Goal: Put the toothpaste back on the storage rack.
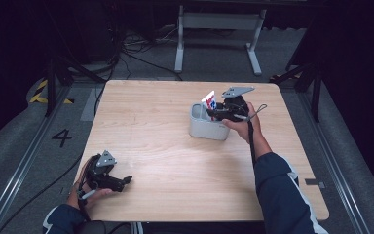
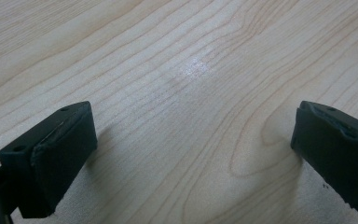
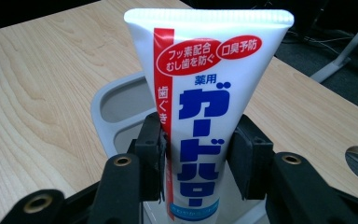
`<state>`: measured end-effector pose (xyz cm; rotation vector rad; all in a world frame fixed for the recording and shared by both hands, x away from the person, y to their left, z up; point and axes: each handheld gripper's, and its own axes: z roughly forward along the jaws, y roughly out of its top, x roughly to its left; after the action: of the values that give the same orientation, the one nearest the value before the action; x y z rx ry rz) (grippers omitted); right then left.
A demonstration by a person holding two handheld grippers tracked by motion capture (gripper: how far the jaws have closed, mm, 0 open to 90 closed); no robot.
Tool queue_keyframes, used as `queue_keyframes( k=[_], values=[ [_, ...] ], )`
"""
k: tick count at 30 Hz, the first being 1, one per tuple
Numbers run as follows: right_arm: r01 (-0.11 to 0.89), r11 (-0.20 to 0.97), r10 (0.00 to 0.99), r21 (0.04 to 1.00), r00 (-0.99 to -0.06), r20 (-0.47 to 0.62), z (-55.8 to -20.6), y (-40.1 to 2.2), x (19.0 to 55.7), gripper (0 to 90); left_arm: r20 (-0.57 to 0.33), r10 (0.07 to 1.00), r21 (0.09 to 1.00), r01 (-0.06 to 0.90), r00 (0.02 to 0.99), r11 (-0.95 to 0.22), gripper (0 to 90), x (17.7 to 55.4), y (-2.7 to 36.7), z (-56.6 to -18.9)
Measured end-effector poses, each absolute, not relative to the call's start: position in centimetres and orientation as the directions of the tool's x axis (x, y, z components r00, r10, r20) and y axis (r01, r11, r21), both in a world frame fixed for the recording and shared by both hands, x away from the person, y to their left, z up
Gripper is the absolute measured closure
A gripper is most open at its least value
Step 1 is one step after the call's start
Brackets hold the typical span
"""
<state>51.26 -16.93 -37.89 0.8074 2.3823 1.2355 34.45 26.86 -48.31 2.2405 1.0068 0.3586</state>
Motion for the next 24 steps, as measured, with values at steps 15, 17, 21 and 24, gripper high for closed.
queue_keyframes(
  k=[15,17,21,24],
  values=[
    [0.354,0.41,0.653,0.84,-0.758,0.0,-37.7,-18.5,50.9,61.1,-0.012,0.744,0.659,0.565,0.668,-0.496,0.6,34.4,26.9,-48.3],
    [0.357,0.424,0.653,0.832,-0.758,-0.008,-37.7,-18.5,50.9,60.2,-0.012,0.744,0.658,0.565,0.668,-0.497,0.6,34.4,26.9,-48.3],
    [0.353,0.426,0.655,0.833,-0.755,-0.015,-37.7,-18.3,50.8,57.4,-0.014,0.744,0.658,0.567,0.668,-0.496,0.6,34.4,26.9,-48.3],
    [0.349,0.434,0.653,0.83,-0.757,-0.023,-37.6,-18.1,50.6,54.5,-0.013,0.744,0.659,0.566,0.668,-0.496,0.6,34.4,26.9,-48.3]
  ],
)
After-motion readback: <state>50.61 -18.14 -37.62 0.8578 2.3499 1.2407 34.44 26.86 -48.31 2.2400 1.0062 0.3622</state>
